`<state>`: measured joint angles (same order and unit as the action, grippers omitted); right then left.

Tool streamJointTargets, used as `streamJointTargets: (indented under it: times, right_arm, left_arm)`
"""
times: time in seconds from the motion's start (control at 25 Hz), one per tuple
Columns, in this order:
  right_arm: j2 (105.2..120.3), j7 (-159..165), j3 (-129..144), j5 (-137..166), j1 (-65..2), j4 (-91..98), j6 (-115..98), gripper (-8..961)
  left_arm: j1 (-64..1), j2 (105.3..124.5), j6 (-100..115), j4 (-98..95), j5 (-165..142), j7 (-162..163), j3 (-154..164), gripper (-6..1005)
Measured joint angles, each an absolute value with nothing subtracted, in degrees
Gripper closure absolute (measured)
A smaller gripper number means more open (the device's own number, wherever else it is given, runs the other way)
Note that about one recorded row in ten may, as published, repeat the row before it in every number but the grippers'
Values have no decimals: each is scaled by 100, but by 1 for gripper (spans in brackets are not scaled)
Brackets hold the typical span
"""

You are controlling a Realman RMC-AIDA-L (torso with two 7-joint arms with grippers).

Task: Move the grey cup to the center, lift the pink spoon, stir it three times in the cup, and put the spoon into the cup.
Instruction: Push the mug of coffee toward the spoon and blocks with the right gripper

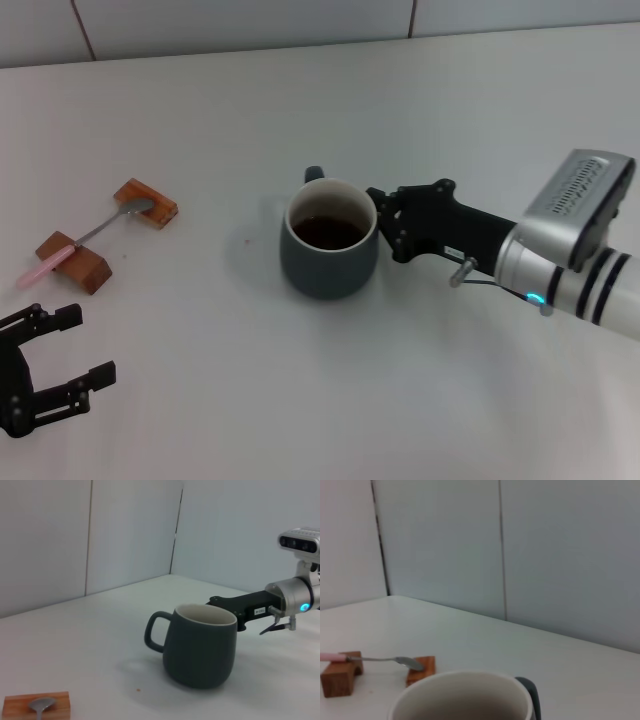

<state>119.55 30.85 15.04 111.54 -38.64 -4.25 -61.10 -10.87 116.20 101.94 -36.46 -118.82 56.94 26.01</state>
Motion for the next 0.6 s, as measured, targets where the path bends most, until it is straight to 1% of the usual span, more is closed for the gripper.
streamJointTargets:
  times: [0.04,0.24,0.44,0.6]
  right_arm:
    - [11960,3084,1498,11154,-4021,-568,-5990,924]
    - [11962,3084,1463,11154,-4310,-809,-5829,923]
    - [11962,3084,1459,11154,-4484,-964,-5815,923]
    - [11962,3084,1390,11118,-4397,-934,-5880,922]
  left_arm:
    - [-1080,11620,10208,-3646,-11882,5689,2592,198]
    - [-1030,11609,10289,-3648,-11882,5668,2563,199]
    - [-1000,11609,10332,-3648,-11879,5654,2551,200]
    - [-977,11600,10337,-3648,-11873,5652,2549,200]
